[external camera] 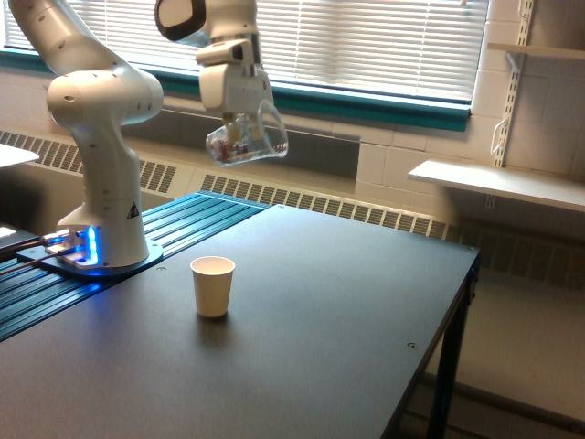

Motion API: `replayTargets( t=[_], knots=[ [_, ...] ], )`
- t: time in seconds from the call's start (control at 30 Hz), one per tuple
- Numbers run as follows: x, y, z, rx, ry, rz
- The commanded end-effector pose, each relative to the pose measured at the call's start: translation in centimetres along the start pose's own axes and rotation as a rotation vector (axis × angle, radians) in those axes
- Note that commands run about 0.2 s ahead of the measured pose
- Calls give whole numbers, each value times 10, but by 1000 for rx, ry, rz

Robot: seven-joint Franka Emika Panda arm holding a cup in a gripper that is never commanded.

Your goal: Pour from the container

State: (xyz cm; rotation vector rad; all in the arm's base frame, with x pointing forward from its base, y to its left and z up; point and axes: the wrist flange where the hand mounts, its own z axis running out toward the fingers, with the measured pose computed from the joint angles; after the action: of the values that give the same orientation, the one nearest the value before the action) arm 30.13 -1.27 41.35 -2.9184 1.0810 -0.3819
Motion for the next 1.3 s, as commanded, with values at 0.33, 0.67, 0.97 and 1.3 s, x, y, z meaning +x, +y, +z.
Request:
replayTargets(
  t=[0.33, 0.67, 0.97, 1.3],
  knots=[
    [-34, 26, 31, -30, -200, -2],
    [-27, 56, 37, -74, -273, 43],
    [-18, 86, 51, -147, -313, 110],
    [-17, 98, 80, -175, -405, 130]
  ],
)
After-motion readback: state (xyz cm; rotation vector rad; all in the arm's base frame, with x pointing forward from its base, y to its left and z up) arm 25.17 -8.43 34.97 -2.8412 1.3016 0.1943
